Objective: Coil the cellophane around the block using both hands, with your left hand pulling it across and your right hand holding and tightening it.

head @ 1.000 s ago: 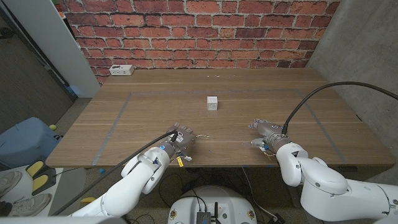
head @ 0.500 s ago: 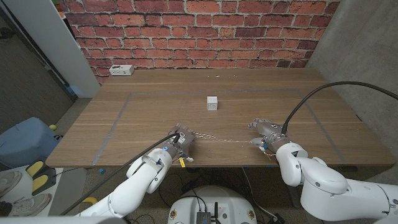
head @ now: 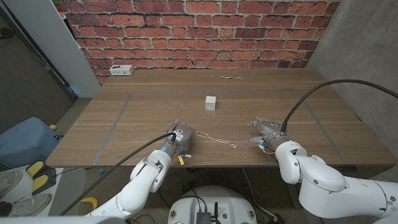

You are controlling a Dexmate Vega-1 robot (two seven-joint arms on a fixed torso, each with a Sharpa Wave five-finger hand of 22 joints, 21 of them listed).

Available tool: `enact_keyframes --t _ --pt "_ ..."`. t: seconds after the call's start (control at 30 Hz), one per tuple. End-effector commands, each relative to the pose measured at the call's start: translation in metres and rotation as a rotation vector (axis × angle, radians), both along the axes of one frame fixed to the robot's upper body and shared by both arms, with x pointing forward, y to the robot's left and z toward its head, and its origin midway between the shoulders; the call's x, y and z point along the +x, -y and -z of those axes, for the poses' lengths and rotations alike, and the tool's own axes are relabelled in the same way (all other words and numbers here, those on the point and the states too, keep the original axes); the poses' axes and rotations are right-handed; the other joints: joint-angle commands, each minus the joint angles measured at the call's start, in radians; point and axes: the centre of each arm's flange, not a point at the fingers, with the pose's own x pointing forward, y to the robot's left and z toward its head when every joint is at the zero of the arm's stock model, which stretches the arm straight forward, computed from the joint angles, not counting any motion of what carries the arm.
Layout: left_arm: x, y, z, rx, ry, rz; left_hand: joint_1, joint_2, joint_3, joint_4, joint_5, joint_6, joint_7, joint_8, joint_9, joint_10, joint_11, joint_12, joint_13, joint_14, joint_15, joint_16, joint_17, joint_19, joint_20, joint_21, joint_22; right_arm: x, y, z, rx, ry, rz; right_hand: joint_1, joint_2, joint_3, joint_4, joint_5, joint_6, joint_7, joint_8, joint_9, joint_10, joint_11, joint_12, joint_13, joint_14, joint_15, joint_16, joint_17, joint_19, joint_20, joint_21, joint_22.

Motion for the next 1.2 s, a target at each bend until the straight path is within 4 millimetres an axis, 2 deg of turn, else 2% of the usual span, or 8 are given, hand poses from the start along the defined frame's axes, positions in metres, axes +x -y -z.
enact_keyframes --t 0.03,0.33,0.63,0.77,0.87,0.97,1.1,1.2 --pt "0.007 -0.006 -0.011 -0.277 0.074 0.085 -0.001 0.003 0.01 0.002 -0.005 0.134 -0.104 0.0 0.024 0.063 -0.056 0.002 0.002 0.018 -0.048 0.005 0.003 0.021 0.003 0.011 0.004 0.003 0.001 -0.001 0.025 -0.029 -0.019 -0.008 0.002 -0.014 0.001 0.001 0.0 0.016 -0.001 0.004 -0.002 0.011 0.004 0.004 -0.005 -0.029 0.007 0.003 0.009 0.011 0.002 0.004" --pt "0.008 -0.003 -0.032 -0.364 0.077 0.122 0.019 0.005 0.03 -0.009 0.001 0.155 -0.061 0.007 0.047 0.095 -0.051 0.004 0.003 0.034 -0.044 -0.003 0.001 0.031 0.003 0.017 0.005 -0.001 0.006 -0.002 0.081 0.003 -0.061 -0.098 -0.06 -0.09 0.031 0.014 -0.06 0.0 -0.018 0.003 -0.034 0.019 -0.003 0.006 -0.03 -0.011 0.003 0.007 -0.01 0.023 -0.004 0.004" --pt "0.006 0.005 -0.043 -0.308 0.109 0.13 0.019 0.011 0.039 -0.004 0.002 0.159 -0.058 0.011 0.061 0.097 -0.053 0.0 0.004 0.029 -0.044 -0.009 0.002 0.027 -0.001 0.016 0.006 0.001 -0.001 -0.005 0.025 0.064 -0.051 0.018 0.01 -0.046 -0.018 0.015 -0.143 -0.084 -0.011 0.0 -0.109 -0.021 -0.007 0.004 -0.057 -0.028 -0.001 0.004 -0.025 -0.003 -0.005 0.004" --pt "0.004 0.006 -0.047 -0.283 0.124 0.13 0.017 0.012 0.041 -0.002 0.002 0.158 -0.064 0.012 0.066 0.095 -0.054 -0.003 0.004 0.027 -0.045 -0.011 0.002 0.027 -0.002 0.016 0.006 0.006 -0.002 -0.008 0.049 0.118 -0.091 0.055 0.03 -0.041 -0.021 0.013 -0.049 -0.085 0.024 0.002 -0.078 -0.049 0.009 0.003 -0.033 -0.061 0.011 0.004 -0.018 -0.032 0.0 0.004" --pt "0.002 0.007 -0.05 -0.279 0.13 0.131 0.015 0.011 0.043 0.0 0.001 0.156 -0.072 0.012 0.072 0.094 -0.06 -0.006 0.005 0.024 -0.046 -0.013 0.002 0.024 -0.005 0.016 0.006 0.009 -0.005 -0.012 0.024 0.149 -0.096 0.071 0.033 -0.058 -0.015 0.014 0.098 -0.077 0.064 0.005 -0.014 -0.048 0.025 0.003 -0.008 -0.068 0.019 0.005 0.001 -0.034 0.007 0.005" --pt "0.001 0.006 -0.054 -0.286 0.143 0.135 0.013 0.01 0.044 0.001 0.001 0.157 -0.071 0.013 0.076 0.094 -0.06 -0.007 0.005 0.022 -0.046 -0.014 0.002 0.022 -0.009 0.015 0.006 0.016 -0.007 -0.015 0.004 0.122 -0.093 0.09 0.034 -0.071 -0.015 0.017 0.239 -0.042 0.102 0.008 0.03 -0.046 0.03 0.002 0.007 -0.073 0.022 0.005 0.015 -0.031 0.01 0.005" --pt "-0.002 0.004 -0.058 -0.288 0.155 0.139 0.011 0.008 0.045 0.002 0.001 0.156 -0.072 0.013 0.081 0.095 -0.06 -0.009 0.006 0.021 -0.047 -0.015 0.002 0.022 -0.011 0.015 0.006 0.022 -0.01 -0.016 -0.013 0.131 -0.095 0.115 0.04 -0.072 -0.02 0.018 0.307 -0.02 0.118 0.009 0.062 -0.04 0.035 0.002 0.015 -0.076 0.022 0.004 0.021 -0.034 0.01 0.004" --pt "-0.003 0.003 -0.059 -0.29 0.145 0.158 0.009 0.007 0.045 0.004 0.0 0.155 -0.076 0.014 0.085 0.097 -0.062 -0.01 0.006 0.021 -0.047 -0.015 0.002 0.022 -0.011 0.016 0.006 0.024 -0.013 -0.016 -0.032 0.164 -0.09 0.157 0.055 -0.07 -0.024 0.018 0.433 0.004 0.159 0.019 0.119 -0.045 0.042 0.002 0.045 -0.091 0.029 0.003 0.041 -0.042 0.015 0.004"
